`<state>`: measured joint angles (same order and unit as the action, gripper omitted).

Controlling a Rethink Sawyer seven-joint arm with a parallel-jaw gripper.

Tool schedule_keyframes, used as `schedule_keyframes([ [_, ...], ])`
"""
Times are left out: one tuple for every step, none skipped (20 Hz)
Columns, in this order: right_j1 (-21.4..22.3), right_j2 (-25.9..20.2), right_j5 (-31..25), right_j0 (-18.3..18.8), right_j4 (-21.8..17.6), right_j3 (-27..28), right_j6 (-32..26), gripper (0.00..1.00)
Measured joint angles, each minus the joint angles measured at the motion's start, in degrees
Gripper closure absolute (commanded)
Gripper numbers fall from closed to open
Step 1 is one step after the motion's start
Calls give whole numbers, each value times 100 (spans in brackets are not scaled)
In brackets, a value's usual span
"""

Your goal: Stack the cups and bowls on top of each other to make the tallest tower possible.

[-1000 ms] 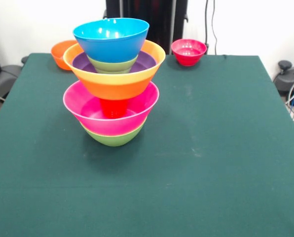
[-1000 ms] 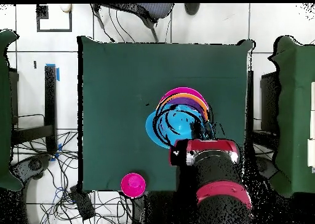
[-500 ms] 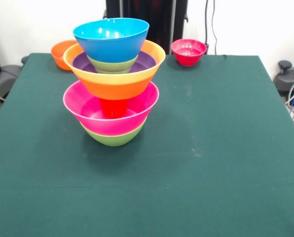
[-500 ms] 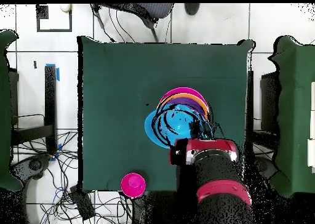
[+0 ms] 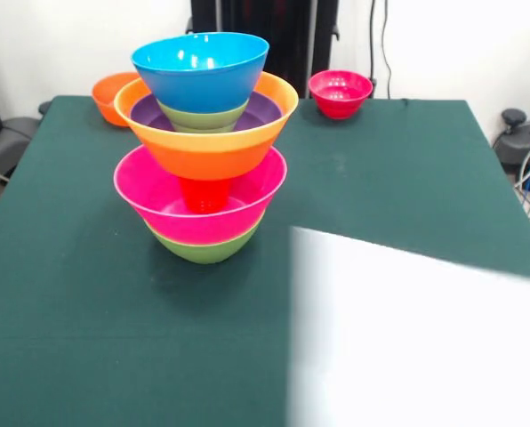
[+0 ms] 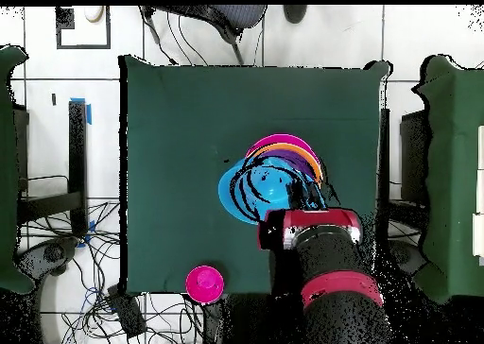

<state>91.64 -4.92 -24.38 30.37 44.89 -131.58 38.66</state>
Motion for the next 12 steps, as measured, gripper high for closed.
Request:
schedule_keyframes([
  [-1, 0, 12, -8, 37, -12, -104, 100],
  [-2, 0, 20, -17, 65, -23, -208, 100],
  [-1, 0, 37, -30, 96, -43, -369, 100],
  [-1, 0, 45, -36, 105, -50, -431, 100],
  [-1, -1, 54, -42, 114, -58, -494, 100],
  [-1, 0, 66, -51, 133, -72, -581, 100],
  [-4, 0, 87, -66, 176, -89, -697, 100],
  [-9, 0, 99, -77, 211, -96, -760, 100],
  [-14, 0, 111, -88, 246, -101, -801, 100],
  [-18, 0, 124, -100, 281, -106, -841, 100],
  [-24, -1, 141, -114, 313, -109, -873, 100],
  [-28, -1, 151, -125, 336, -111, -894, 100],
])
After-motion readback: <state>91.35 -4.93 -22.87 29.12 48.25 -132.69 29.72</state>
